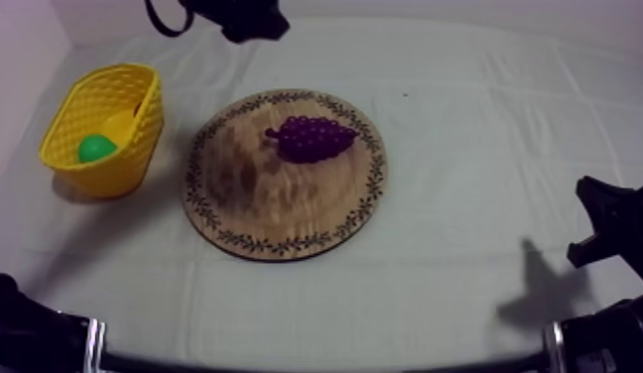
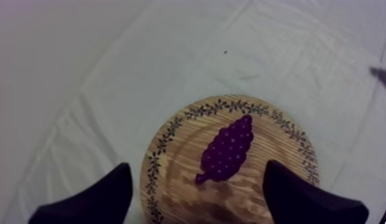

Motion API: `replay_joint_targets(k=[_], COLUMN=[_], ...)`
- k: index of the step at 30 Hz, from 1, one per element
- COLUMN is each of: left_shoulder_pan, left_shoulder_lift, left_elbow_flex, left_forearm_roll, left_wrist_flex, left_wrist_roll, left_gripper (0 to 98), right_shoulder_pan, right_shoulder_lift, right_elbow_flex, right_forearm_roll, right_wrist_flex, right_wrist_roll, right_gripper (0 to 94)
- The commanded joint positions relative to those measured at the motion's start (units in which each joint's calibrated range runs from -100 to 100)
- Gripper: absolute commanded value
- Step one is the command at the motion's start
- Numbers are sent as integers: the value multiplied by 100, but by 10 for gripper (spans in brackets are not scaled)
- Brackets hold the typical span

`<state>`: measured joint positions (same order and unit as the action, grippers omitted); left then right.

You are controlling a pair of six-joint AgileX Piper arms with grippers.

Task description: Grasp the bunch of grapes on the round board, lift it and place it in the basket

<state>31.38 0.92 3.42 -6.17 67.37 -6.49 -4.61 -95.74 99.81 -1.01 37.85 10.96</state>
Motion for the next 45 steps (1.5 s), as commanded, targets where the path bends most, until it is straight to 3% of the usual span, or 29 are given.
replay_joint_targets(k=[1,6,13,20,31,45], left_shoulder_pan=[5,43,208,250,133,53], left_shoulder_lift=[59,307,905,1857,3241,4026], left_elbow_flex=[0,185,698,649,384,-217], left_forearm_roll=[6,-16,-297,-458,-968,-1054], left_wrist_flex=[53,-129,-844,-1434,-2238,-2490], left_wrist_roll=[-12,-78,88,191,228,126], left_gripper=[933,956,960,960,954,917], right_shoulder_pan=[2,2,2,2,2,2], right_shoulder_lift=[-1,-1,-1,-1,-1,-1], right_elbow_flex=[-3,-3,-3,-3,-3,-3], right_forearm_roll=[1,1,1,1,1,1], right_wrist_flex=[-3,-3,-3,-3,-3,-3], right_wrist_roll=[0,0,0,0,-4,-3], right_gripper=[4,4,4,4,4,4])
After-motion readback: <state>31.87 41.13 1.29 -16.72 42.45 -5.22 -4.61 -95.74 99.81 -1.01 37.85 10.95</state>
